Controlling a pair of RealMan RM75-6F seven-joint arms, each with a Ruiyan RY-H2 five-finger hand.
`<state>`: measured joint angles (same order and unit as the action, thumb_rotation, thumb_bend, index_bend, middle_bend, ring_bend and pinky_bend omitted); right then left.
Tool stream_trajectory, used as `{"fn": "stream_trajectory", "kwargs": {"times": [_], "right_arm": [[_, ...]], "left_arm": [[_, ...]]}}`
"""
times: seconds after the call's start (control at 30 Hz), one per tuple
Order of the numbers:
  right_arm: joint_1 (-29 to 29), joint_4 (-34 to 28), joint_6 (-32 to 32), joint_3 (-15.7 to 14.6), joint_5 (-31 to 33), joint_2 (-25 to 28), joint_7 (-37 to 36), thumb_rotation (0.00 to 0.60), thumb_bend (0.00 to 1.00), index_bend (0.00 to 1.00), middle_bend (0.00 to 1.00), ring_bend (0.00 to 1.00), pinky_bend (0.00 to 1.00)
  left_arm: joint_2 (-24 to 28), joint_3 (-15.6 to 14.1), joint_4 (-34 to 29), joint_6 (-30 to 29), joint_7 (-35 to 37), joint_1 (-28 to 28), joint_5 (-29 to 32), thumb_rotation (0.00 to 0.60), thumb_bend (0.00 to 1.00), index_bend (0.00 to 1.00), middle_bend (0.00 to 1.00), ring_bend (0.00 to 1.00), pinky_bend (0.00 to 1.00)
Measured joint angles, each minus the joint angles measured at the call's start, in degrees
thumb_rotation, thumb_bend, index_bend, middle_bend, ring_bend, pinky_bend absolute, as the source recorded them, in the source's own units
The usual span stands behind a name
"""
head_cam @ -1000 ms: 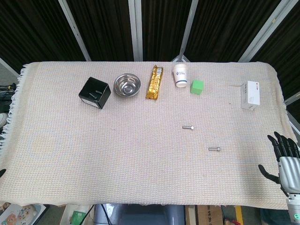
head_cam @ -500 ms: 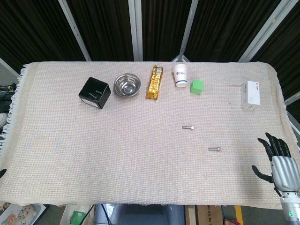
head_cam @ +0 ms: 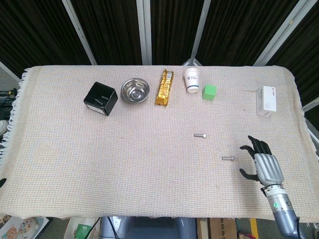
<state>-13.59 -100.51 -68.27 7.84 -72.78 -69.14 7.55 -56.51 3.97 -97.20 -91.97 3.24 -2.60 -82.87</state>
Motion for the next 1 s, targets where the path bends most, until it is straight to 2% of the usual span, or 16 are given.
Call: {"fn": "stream_trajectory", "kwargs": {"times": [0.17,0.43,1.0], "right_arm": [[-2.80,1.77,2.38,1.57,5.58,-4.93,4.15,0.600,0.29,0.38,0.00,0.00,0.00],[-5.43,7.15,4.34,2.62,10.68,-10.43,7.02,0.600,0.29,0.40,0.00,0.00,0.00],[-6.34,11.81,5.12,1.90,12.63,-13.77,6.46,0.600,0.31,0.46,0.00,0.00,0.00]], "left_arm": [[0.01,0.03,0.00,0.54,-0.29,0.25,0.25,0.600,0.04,0.08,0.10,0.01,0.01],[-0.12,0.08,-0.16,0.77,-0.87,0.44,0.40,0.600,0.04,0.09,0.10,0.01,0.01],[-0.27,0.20,-0.26,0.79,-1.39,0.48,0.74,0.600,0.04,0.09,0.10,0.01,0.01]]}}
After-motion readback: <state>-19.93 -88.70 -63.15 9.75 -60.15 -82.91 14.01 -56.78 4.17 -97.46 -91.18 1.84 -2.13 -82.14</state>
